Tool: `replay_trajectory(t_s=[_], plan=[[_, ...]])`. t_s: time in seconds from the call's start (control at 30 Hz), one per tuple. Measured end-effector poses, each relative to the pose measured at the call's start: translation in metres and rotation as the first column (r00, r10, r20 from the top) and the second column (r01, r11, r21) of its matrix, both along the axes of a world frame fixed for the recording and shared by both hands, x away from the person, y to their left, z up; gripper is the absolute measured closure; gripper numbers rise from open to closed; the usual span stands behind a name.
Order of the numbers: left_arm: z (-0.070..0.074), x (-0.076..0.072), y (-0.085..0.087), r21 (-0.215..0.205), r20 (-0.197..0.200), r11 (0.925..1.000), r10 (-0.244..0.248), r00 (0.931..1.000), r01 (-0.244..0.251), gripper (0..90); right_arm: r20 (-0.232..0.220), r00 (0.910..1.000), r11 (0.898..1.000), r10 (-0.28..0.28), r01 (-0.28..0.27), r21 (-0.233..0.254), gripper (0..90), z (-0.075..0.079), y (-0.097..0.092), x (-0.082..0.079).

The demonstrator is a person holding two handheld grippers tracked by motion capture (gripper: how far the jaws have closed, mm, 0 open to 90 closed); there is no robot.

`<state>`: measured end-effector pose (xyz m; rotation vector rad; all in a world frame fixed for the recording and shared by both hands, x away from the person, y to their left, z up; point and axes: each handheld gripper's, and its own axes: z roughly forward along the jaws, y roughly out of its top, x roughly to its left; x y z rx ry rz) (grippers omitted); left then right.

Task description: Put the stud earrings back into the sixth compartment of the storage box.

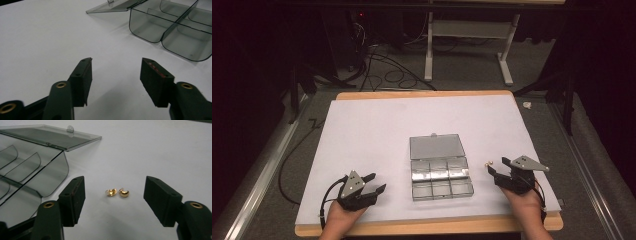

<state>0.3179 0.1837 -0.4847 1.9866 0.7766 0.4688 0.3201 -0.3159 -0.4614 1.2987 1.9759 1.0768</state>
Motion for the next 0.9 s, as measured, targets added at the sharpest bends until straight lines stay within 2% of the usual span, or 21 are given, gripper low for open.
replay_trajectory(t_s=[0.17,0.3,0.37,0.43,0.63,0.73,0.83,0.9], plan=[[0.0,0.001,0.0,0.004,-0.014,1.0,0.003,0.9999,-0.003,54.2,0.016,0.9997,1.0,-0.017,0.017,-0.004,49.7,0.001,0.0,0.005],[0.0,0.002,0.0,0.004,-0.019,1.0,0.006,0.9998,-0.006,50.1,-0.005,0.9997,1.0,-0.023,0.023,-0.017,55.2,0.001,0.002,0.012],[0.0,0.002,-0.001,0.009,-0.021,0.9999,0.008,0.9997,-0.008,48.8,-0.014,0.9996,1.0,-0.026,0.026,-0.009,56.7,0.001,0.003,0.014],[0.0,0.002,-0.002,0.017,-0.021,0.9998,0.007,0.9998,-0.006,46.8,-0.039,0.9985,0.999,-0.039,0.04,0.007,58.3,0.001,0.004,0.015],[-0.001,0.002,-0.003,0.029,-0.021,0.9996,0.0,0.9998,0.0,44.2,-0.108,0.9938,0.997,-0.025,0.016,-0.079,64.4,0.003,0.007,0.015],[-0.001,0.002,-0.004,0.035,-0.019,0.9994,-0.003,0.9998,0.003,43.3,-0.175,0.9845,0.994,-0.001,-0.018,-0.107,64.4,0.005,0.009,0.014],[-0.001,0.002,-0.005,0.046,-0.02,0.9989,-0.009,0.9998,0.01,41.8,-0.203,0.979,0.99,0.012,-0.04,-0.134,64.6,0.005,0.009,0.013],[-0.001,0.002,-0.005,0.054,-0.019,0.9984,-0.011,0.9997,0.013,40.4,-0.222,0.9748,0.989,0.018,-0.05,-0.138,67.7,0.006,0.009,0.012]])
